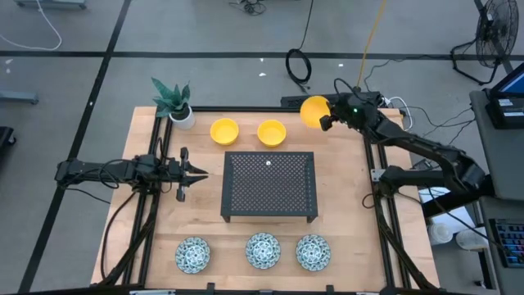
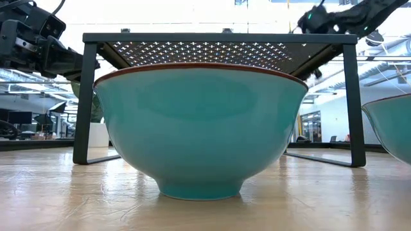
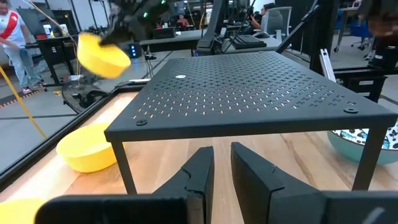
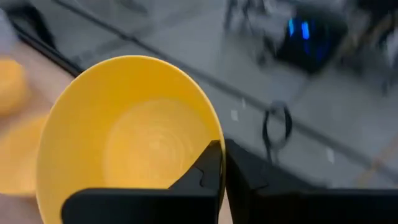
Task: Pick & Place Mini bowls
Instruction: Put the right yellow bowl on the shelf
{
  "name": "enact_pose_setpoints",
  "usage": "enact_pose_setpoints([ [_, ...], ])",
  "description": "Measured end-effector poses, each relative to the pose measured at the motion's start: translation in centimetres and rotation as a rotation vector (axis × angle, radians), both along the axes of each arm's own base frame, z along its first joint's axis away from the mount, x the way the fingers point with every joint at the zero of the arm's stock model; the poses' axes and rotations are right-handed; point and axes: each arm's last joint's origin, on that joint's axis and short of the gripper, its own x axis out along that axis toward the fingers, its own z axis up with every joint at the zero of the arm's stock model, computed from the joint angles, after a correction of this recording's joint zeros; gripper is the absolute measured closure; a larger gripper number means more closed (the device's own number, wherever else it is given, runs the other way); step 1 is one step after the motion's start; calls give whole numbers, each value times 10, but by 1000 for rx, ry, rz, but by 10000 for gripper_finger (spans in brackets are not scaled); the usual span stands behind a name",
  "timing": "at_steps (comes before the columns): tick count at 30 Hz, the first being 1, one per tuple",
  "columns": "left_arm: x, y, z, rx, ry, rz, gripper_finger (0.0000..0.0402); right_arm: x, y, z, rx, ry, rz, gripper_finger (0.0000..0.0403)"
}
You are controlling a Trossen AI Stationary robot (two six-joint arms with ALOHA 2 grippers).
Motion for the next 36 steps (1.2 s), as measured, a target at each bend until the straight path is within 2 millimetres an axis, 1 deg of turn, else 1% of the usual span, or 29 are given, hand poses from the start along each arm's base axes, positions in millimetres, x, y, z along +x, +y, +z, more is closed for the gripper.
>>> enact_pose_setpoints([
  [3, 0, 0, 3, 0, -28, 1, 341, 6, 14, 13, -93, -25, 81, 402],
  [7, 0, 1, 8, 23, -79, 30, 341, 16, 30, 21, -176, -20, 190, 402],
  [12, 0, 1, 16, -23, -164, 25, 341, 30, 44, 20, -224, 7, 291, 402],
  [16, -1, 2, 22, -43, -225, 56, 341, 41, 50, 19, -256, -2, 340, 403],
  [22, -1, 2, 23, -19, -236, 83, 341, 58, 53, 15, -307, -21, 383, 403],
  [25, -2, 5, 25, 28, -258, 178, 341, 66, 53, 12, -342, -29, 397, 403],
  [26, -3, 6, 26, -5, -273, 225, 341, 68, 53, 11, -352, -30, 401, 403],
  [29, -4, 11, 27, -190, -313, 362, 341, 77, 51, 9, -412, -36, 407, 403],
  [31, -3, 12, 26, -217, -304, 404, 340, 82, 49, 7, -458, -39, 407, 403],
  [33, -1, 12, 26, -214, -295, 411, 329, 88, 47, 6, -511, -55, 402, 403],
  [36, 3, 13, 31, -216, -346, 416, 291, 96, 43, 3, -575, -88, 367, 403],
])
